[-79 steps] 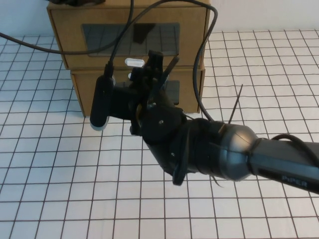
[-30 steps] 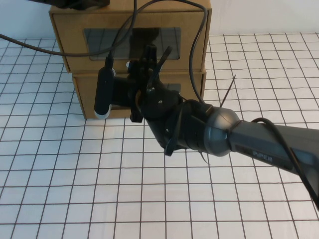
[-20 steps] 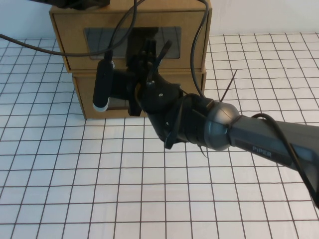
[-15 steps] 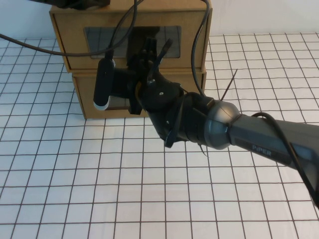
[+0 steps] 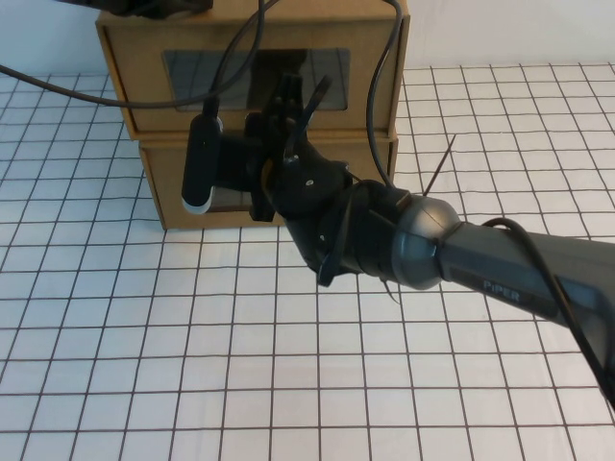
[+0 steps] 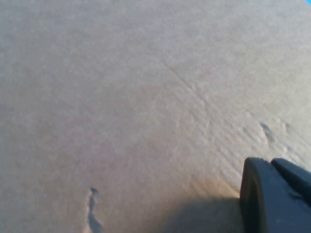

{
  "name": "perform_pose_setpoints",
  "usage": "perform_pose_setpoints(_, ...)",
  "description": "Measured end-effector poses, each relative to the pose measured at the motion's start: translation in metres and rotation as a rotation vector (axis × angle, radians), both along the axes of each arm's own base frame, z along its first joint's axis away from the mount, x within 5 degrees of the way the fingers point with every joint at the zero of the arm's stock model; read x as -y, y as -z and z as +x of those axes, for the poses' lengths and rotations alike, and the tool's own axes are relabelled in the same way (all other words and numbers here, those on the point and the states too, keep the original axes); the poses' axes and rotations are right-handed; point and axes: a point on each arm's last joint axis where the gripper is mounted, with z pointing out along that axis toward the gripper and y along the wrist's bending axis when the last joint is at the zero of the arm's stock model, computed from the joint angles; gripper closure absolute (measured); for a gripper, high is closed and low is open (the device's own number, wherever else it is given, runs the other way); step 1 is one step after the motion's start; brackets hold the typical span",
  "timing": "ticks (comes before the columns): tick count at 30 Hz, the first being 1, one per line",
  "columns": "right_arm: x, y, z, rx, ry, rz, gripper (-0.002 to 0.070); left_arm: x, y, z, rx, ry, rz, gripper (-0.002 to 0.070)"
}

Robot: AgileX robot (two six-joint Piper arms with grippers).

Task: Open the shoe box
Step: 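Pull the top drawer of the cardboard box fully open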

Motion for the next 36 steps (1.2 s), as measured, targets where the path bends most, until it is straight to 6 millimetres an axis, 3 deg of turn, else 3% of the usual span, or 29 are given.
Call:
perform_pose_setpoints(9, 0.0003, -0.0002, 0.0002, 0.003, 0.003, -0.003, 0.0657, 0.0002, 0.0006, 0.0004, -0.002, 0.001, -0.002, 0.0677)
perform_pose_setpoints(18, 0.0004, 0.0005, 0.0002, -0.003, 0.006, 0.002, 0.0545, 0.0003, -0.0006, 0.0003, 0.000, 0.002, -0.004, 0.0677)
perform_pose_setpoints(36, 0.0002, 0.0009, 0.0000, -0.009, 0.005, 0.007, 0.0514, 0.0005, -0.0006, 0.0001, -0.001, 0.004, -0.006, 0.0677)
